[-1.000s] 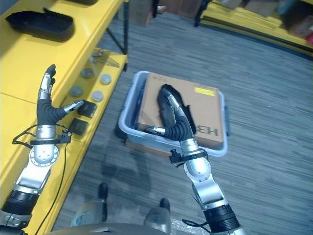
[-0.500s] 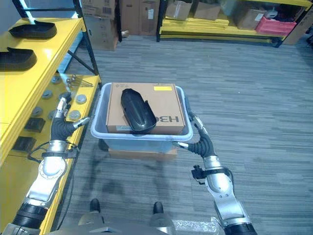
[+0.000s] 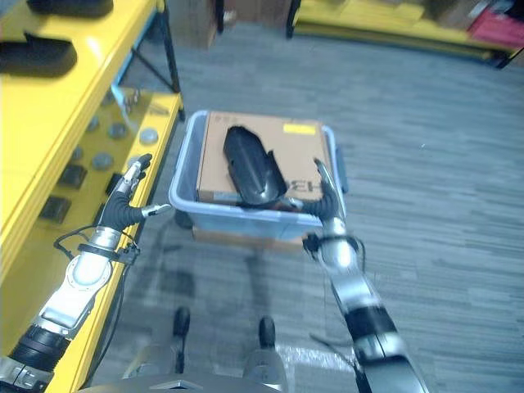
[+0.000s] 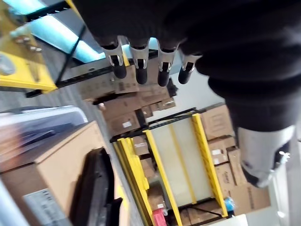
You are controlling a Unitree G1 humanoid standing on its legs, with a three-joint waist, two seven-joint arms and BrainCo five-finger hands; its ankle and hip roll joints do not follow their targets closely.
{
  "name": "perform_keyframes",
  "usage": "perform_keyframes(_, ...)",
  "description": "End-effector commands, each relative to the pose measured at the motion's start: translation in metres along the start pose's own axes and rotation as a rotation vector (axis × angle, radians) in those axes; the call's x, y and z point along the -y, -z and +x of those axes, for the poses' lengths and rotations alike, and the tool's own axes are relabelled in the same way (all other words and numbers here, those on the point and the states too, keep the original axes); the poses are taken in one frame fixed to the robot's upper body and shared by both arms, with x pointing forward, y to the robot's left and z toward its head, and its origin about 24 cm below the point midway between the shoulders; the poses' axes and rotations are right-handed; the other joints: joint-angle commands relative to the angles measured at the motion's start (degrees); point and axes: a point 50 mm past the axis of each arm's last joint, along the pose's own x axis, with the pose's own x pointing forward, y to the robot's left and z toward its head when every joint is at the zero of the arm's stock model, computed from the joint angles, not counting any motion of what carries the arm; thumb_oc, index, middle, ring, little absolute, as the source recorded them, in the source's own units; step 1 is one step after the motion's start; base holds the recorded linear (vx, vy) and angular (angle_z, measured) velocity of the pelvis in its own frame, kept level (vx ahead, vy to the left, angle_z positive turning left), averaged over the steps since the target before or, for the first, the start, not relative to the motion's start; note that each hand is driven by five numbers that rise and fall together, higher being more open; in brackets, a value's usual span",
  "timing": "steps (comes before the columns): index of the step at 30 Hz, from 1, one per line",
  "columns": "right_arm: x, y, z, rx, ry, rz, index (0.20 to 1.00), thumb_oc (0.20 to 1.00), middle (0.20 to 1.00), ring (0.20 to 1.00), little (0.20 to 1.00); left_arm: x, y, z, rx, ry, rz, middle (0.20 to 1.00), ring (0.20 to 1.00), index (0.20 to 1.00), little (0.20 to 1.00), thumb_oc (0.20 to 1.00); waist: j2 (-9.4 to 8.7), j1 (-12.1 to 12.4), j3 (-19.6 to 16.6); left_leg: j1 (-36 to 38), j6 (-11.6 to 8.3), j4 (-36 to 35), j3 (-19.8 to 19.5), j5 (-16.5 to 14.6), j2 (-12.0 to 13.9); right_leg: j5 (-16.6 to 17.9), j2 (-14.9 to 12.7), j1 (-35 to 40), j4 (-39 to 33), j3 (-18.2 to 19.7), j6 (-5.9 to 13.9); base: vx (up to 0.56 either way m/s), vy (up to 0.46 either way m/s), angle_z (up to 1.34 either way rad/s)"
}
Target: Move parts from the plastic box to the shelf.
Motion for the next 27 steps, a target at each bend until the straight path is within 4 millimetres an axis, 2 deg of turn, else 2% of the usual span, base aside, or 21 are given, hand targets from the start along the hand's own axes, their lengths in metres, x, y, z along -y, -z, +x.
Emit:
perform_keyframes(1, 0.024, -0.029, 0.033, 0.103, 0.15, -0.076, 1.0, 1.0, 1.0, 1.0, 1.0, -0.004, -0.019, 0.014, 0.125, -0.038, -0.046, 1.0, 1.0, 1.0, 1.0, 1.0, 1.33, 1.6, 1.6, 0.2, 0.61, 0.2, 1.9, -6.9, 1.1, -9.3, 6.3, 2.8, 0.1, -3.3, -3.9, -0.01, 0.08, 0.18)
perform_keyframes(2, 0.031, -0.034, 0.044, 0.109, 0.18, -0.097, 1.0, 1.0, 1.0, 1.0, 1.0, -0.003, -0.019, 0.014, 0.126, -0.034, -0.048, 1.0, 1.0, 1.0, 1.0, 1.0, 1.32, 2.0, 2.1, -0.2, 0.55, -0.1, 1.9, -6.6, 1.0, -9.0, 6.3, 2.2, 0.1, -3.3, -3.82, 0.0, 0.05, 0.09)
perform_keyframes(3, 0.031, -0.034, 0.044, 0.109, 0.18, -0.097, 1.0, 1.0, 1.0, 1.0, 1.0, -0.003, -0.019, 0.014, 0.126, -0.034, -0.048, 1.0, 1.0, 1.0, 1.0, 1.0, 1.32, 2.0, 2.1, -0.2, 0.55, -0.1, 1.9, -6.6, 1.0, -9.0, 6.3, 2.2, 0.1, -3.3, -3.82, 0.01, 0.043, 0.11)
perform_keyframes(4, 0.035, -0.04, 0.052, 0.118, 0.196, -0.114, 1.0, 1.0, 1.0, 1.0, 1.0, -0.002, -0.02, 0.016, 0.129, -0.035, -0.055, 1.0, 1.0, 1.0, 1.0, 1.0, 1.42, 2.3, 2.5, -0.5, 0.46, -0.8, 1.8, -6.2, 1.0, -8.9, 6.4, 1.7, 0.0, -3.2, -3.77, 0.03, 0.051, 0.08)
perform_keyframes(5, 0.046, -0.051, 0.066, 0.139, 0.233, -0.146, 1.0, 1.0, 1.0, 1.0, 1.0, 0.001, -0.02, 0.017, 0.131, -0.024, -0.052, 1.0, 1.0, 1.0, 1.0, 1.0, 1.38, 3.0, 3.1, -1.0, 0.23, -1.6, 1.7, -5.6, 1.0, -8.7, 6.4, 0.8, 0.0, -3.3, -3.57, 0.04, 0.069, 0.08)
perform_keyframes(8, 0.062, -0.06, 0.083, 0.13, 0.281, -0.196, 1.0, 1.0, 1.0, 1.0, 1.0, 0.004, -0.021, 0.02, 0.138, -0.024, -0.06, 1.0, 1.0, 1.0, 1.0, 1.0, 1.52, 3.9, 3.9, -2.7, -0.19, -2.3, 1.5, -4.8, 1.0, -8.4, 6.3, -0.8, 0.0, -3.7, -3.36, 0.04, 0.043, 0.09)
perform_keyframes(10, 0.07, -0.06, 0.089, 0.105, 0.3, -0.235, 1.0, 1.0, 1.0, 1.0, 1.0, 0.006, -0.02, 0.021, 0.134, -0.029, -0.068, 1.0, 1.0, 1.0, 1.0, 1.0, 1.58, 4.2, 4.2, -3.4, -0.41, -2.5, 1.3, -4.5, 1.0, -8.4, 6.4, -1.5, 0.0, -3.9, -3.2, 0.04, 0.016, 0.18)
perform_keyframes(11, 0.081, -0.062, 0.095, 0.096, 0.333, -0.286, 1.0, 1.0, 1.0, 1.0, 1.0, 0.007, -0.021, 0.023, 0.137, -0.035, -0.065, 1.0, 1.0, 1.0, 1.0, 1.0, 1.75, 4.5, 4.6, -4.0, -0.58, -2.6, 1.1, -4.3, 0.9, -8.4, 6.3, -1.9, 0.0, -4.2, -3.11, 0.05, 0.012, 0.11)
perform_keyframes(16, 0.102, -0.068, 0.104, 0.069, 0.414, -0.312, 1.0, 1.0, 1.0, 1.0, 1.0, 0.007, -0.023, 0.028, 0.149, -0.065, -0.057, 1.0, 1.0, 1.0, 1.0, 1.0, 2.18, 4.6, 5.3, -5.2, -0.85, -2.7, 0.4, -4.0, 0.7, -8.3, 6.3, -2.9, 0.0, -4.7, -2.9, 0.03, -0.002, 0.08)
perform_keyframes(19, 0.111, -0.061, 0.107, -0.002, 0.406, -0.324, 1.0, 1.0, 1.0, 1.0, 1.0, 0.006, -0.025, 0.032, 0.158, -0.075, -0.05, 1.0, 1.0, 1.0, 1.0, 1.0, 2.23, 4.8, 5.8, -6.0, -1.0, -2.8, 0.2, -3.7, 0.6, -7.9, 6.3, -3.8, 0.0, -4.8, -2.7, 0.0, 0.0, 0.0)
perform_keyframes(23, 0.11, -0.04, 0.107, -0.135, 0.35, -0.339, 1.0, 1.0, 1.0, 1.0, 1.0, 0.007, -0.026, 0.035, 0.161, -0.081, -0.053, 1.0, 1.0, 1.0, 1.0, 1.0, 2.47, 5.0, 6.5, -6.7, -1.14, -2.8, 0.0, -3.3, 0.7, -7.6, 6.5, -4.6, 0.0, -4.8, -2.6, 0.0, -0.002, 0.01)
perform_keyframes(24, 0.11, -0.04, 0.107, -0.135, 0.349, -0.338, 1.0, 1.0, 1.0, 1.0, 1.0, 0.007, -0.026, 0.035, 0.161, -0.082, -0.053, 1.0, 1.0, 1.0, 1.0, 1.0, 2.49, 5.0, 6.5, -6.8, -1.14, -2.8, 0.0, -3.3, 0.7, -7.6, 6.5, -4.6, 0.0, -4.8, -2.6, 0.0, 0.0, 0.0)
perform_keyframes(26, 0.108, -0.028, 0.104, -0.197, 0.317, -0.342, 1.0, 1.0, 1.0, 1.0, 1.0, 0.007, -0.028, 0.036, 0.17, -0.074, -0.056, 1.0, 1.0, 1.0, 1.0, 1.0, 2.58, 5.0, 6.9, -7.1, -1.2, -2.8, -0.2, -3.1, 0.7, -7.6, 6.5, -4.8, 0.0, -5.0, -2.58, 0.0, 0.0, 0.0)
perform_keyframes(27, 0.104, -0.014, 0.099, -0.272, 0.265, -0.346, 1.0, 1.0, 1.0, 1.0, 1.0, 0.008, -0.029, 0.037, 0.176, -0.063, -0.057, 1.0, 1.0, 1.0, 1.0, 1.0, 2.64, 5.1, 7.2, -7.4, -1.35, -2.8, -0.3, -3.0, 0.6, -7.7, 6.6, -5.2, 0.0, -5.3, -2.54, 0.0, 0.0, 0.0)
